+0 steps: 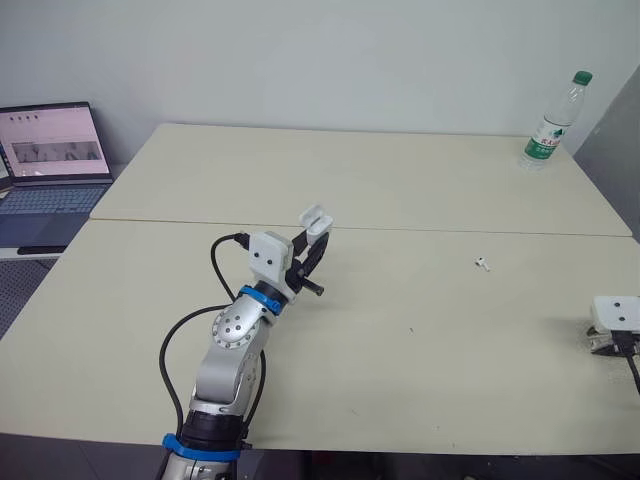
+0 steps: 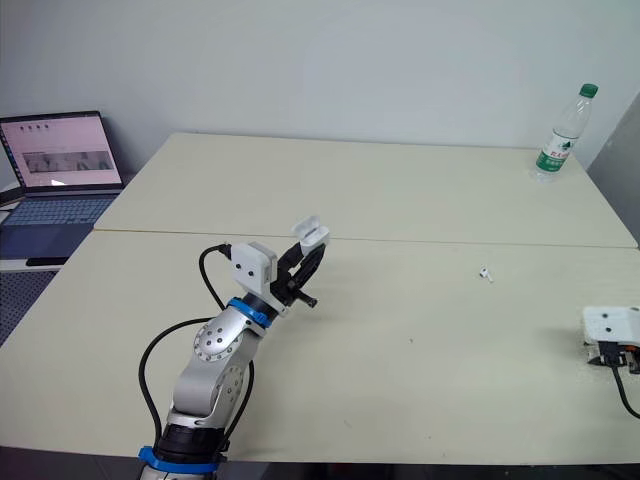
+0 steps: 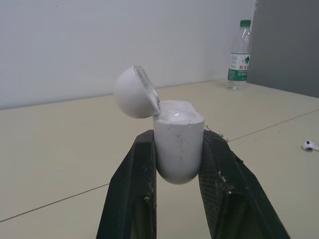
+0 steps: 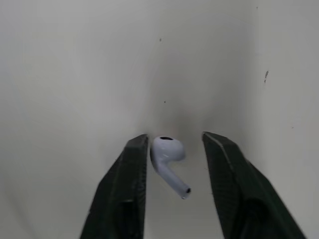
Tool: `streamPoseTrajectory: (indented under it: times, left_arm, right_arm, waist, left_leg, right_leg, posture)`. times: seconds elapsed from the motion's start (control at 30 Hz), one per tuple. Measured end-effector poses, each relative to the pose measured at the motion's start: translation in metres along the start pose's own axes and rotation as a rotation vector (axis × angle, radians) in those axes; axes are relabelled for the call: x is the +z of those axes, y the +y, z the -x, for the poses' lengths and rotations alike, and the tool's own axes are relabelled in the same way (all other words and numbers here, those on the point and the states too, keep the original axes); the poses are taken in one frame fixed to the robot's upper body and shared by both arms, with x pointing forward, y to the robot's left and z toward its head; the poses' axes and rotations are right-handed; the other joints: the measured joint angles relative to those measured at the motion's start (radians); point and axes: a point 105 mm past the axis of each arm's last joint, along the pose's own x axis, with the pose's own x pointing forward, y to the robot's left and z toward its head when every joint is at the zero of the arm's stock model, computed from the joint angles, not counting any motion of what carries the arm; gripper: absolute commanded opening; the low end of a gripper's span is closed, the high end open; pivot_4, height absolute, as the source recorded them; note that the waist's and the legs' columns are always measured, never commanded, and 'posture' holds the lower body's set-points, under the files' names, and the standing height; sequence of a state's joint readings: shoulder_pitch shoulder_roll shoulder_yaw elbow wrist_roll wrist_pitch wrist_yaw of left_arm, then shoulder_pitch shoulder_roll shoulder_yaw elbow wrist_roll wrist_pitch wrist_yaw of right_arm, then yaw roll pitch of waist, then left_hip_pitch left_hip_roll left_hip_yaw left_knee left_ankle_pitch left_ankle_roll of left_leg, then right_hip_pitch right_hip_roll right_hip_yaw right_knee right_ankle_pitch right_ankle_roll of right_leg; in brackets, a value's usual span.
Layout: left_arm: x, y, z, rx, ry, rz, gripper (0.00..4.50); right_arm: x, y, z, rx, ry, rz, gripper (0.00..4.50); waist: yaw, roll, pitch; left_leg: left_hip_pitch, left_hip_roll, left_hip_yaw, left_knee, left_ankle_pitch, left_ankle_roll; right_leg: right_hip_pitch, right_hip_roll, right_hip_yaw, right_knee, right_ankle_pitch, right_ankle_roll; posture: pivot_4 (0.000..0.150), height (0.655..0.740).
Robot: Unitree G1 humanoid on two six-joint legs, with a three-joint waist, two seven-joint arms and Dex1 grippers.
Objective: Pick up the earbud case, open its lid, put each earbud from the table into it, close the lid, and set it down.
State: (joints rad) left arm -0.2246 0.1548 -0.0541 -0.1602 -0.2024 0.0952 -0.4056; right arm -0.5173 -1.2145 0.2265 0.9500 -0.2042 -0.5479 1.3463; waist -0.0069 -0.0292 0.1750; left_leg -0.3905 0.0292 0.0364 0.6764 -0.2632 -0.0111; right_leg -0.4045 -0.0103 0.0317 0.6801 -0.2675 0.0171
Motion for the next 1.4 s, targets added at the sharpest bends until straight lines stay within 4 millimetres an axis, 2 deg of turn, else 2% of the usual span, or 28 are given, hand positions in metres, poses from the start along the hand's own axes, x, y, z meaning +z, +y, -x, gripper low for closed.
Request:
streamPoseTrajectory:
  times: [0.27, 0.7, 0.93, 1.4]
  left_arm:
    - [0.000, 0.000, 0.000, -0.002, 0.002, 0.001, 0.75]
    - [0.001, -0.001, 0.002, 0.001, -0.002, 0.000, 0.75]
    - [0.004, -0.001, 0.002, 0.000, -0.011, -0.007, 0.75]
    - [0.003, -0.001, 0.003, 0.000, -0.006, -0.004, 0.75]
  right_arm:
    - [-0.001, 0.002, 0.000, 0.005, 0.004, 0.028, 2.40]
    - [-0.005, 0.003, 0.002, 0.035, 0.097, 0.217, 2.40]
    - [-0.010, 0.002, 0.003, 0.041, 0.126, 0.222, 2.40]
    - [-0.005, 0.004, 0.002, 0.061, 0.106, 0.285, 2.40]
  waist:
    - [0.001, 0.000, 0.000]
    - [0.001, 0.000, 0.000]
    - [0.001, 0.000, 0.000]
    - [0.001, 0.000, 0.000]
  left_leg:
    - [0.000, 0.000, 0.000, 0.000, 0.000, 0.000]
    - [0.001, 0.000, 0.002, 0.000, 0.000, 0.000]
    - [0.001, 0.000, 0.003, 0.000, 0.000, 0.000]
    - [0.002, 0.000, 0.004, 0.000, 0.000, 0.000]
  right_leg:
    - [0.000, 0.000, 0.000, 0.000, 0.000, 0.000]
    - [0.000, 0.000, 0.002, 0.000, 0.000, 0.000]
    - [0.000, 0.000, 0.003, 0.000, 0.000, 0.001]
    - [0.000, 0.000, 0.004, 0.000, 0.000, 0.001]
  posture:
    - [0.150, 0.7400]
    - [0.150, 0.7400]
    - [0.150, 0.7400]
    - [0.150, 0.7400]
